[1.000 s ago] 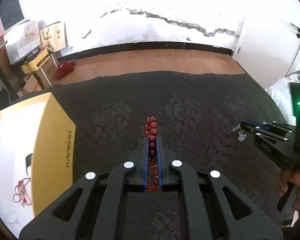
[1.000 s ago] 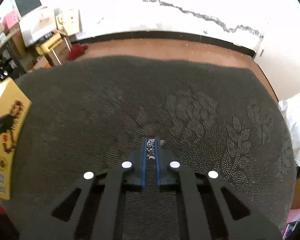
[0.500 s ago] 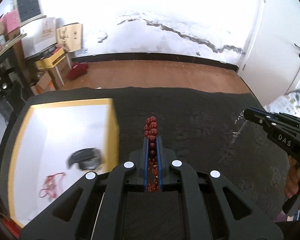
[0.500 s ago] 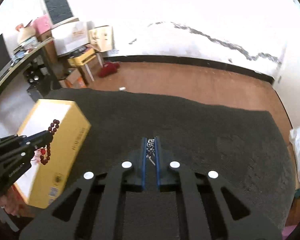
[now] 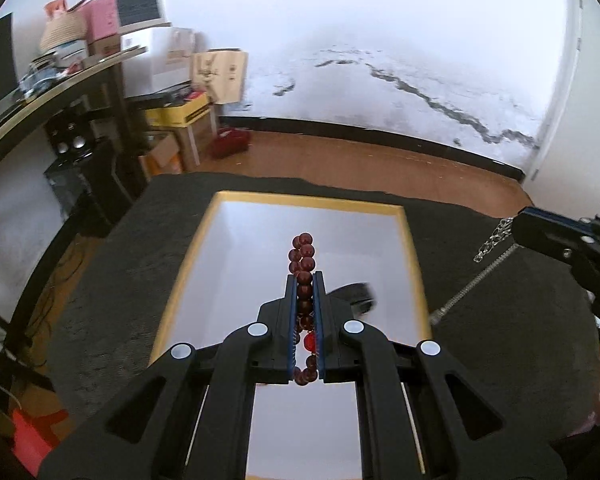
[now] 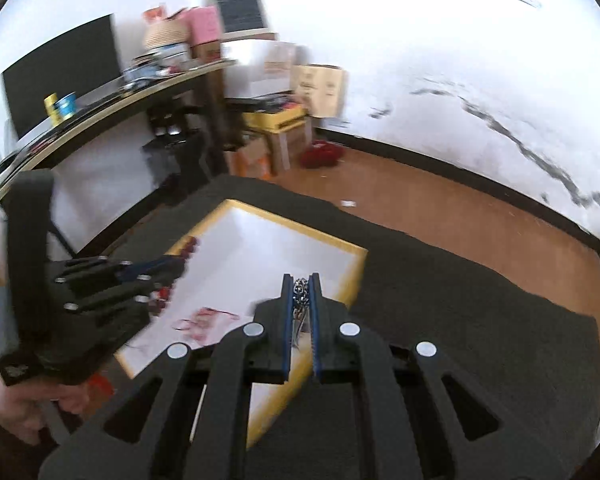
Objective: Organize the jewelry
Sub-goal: 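Carry the bracelet and chain over the white box with both tools, then open the left tool to drop the bracelet into the box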
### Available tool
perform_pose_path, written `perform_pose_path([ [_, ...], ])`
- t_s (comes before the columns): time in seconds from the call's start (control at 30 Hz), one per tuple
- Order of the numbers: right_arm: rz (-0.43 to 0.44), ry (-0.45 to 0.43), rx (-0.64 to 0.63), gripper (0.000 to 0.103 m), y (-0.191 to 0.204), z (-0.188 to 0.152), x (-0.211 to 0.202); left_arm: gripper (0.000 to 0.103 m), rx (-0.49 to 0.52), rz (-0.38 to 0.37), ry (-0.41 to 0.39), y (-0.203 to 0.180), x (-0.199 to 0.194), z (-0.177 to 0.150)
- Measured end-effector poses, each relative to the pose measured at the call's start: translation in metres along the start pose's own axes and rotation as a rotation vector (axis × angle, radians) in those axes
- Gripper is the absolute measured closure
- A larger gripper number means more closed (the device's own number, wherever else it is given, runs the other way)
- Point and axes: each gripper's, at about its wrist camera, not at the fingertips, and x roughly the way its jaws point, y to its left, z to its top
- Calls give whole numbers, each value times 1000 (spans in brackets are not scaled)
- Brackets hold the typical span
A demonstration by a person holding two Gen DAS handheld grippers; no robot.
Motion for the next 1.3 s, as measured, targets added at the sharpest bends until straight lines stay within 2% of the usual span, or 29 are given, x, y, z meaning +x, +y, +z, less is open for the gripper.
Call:
perform_pose_path([
  [0.17, 48, 20, -55, 95, 46, 8, 18, 96, -23, 33, 15, 30, 3, -15],
  [0.33, 70, 61, -89, 95, 65, -6, 43, 96, -54, 68, 37, 57, 13, -28],
  [0.57, 61, 131, -85, 95, 61, -33, 69, 96, -43, 75, 74, 61, 33, -40],
  [1.3, 47, 129, -63, 95, 57, -33, 68, 96, -28, 103, 90, 55, 43, -45],
])
